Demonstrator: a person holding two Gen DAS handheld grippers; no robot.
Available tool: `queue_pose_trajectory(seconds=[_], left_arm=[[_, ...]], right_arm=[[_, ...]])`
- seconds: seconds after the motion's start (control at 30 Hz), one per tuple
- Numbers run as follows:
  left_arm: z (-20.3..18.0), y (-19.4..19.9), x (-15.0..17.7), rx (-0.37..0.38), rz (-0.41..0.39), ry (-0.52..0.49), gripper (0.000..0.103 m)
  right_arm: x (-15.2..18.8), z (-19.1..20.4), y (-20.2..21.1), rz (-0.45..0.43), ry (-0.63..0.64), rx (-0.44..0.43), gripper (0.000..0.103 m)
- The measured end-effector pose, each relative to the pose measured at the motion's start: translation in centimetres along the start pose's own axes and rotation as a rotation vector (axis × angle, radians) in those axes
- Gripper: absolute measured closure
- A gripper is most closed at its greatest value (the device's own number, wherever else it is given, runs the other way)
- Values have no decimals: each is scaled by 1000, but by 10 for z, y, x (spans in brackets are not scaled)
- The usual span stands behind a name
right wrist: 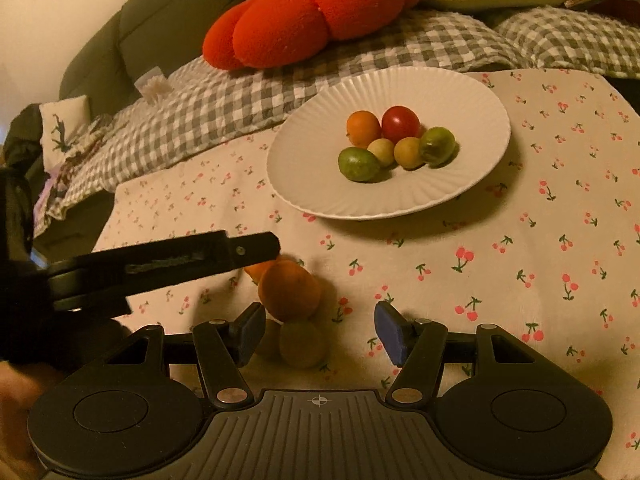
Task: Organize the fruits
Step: 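Return both tools to the cluster and grasp a mandarin with left tool, then close right tool on a second mandarin while left tool holds its mandarin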
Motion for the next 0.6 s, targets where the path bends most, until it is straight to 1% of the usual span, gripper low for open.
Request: queue_pose_trajectory(seconds=[0.07, 0.1, 0.17, 0.27, 0.37, 0.53, 0.6], left_arm=[[1, -3, 0, 12, -3, -1, 61], [0, -4, 0, 19, -5, -3, 65], [-1, -3, 1, 36, -7, -11, 70], [-2, -1, 2, 23, -7, -15, 71], [2, 2, 1, 23, 2, 21, 71], [6, 14, 3, -52, -10, 36, 71], [9, 18, 4, -61, -8, 53, 71]], right_arm=[[-1, 2, -2, -1, 10, 4, 43], [-1, 3, -2, -3, 19, 10, 43], [-1, 6, -5, -12, 46, 25, 43], [-1, 11, -8, -28, 92, 45, 43], [-1, 16, -10, -44, 127, 48, 43], [-5, 19, -16, -69, 156, 53, 43], [-5, 20, -20, -70, 166, 51, 43]])
Point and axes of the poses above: each gripper's, at about its wrist camera, not at the fingertips, and y roughly against the way its jaws point, z to its left, x to its underside, the point moved 3 cm from there along -y, roughly the way its jaws point, and after that the axes turned 9 degrees about z, right-handed, at the moved point
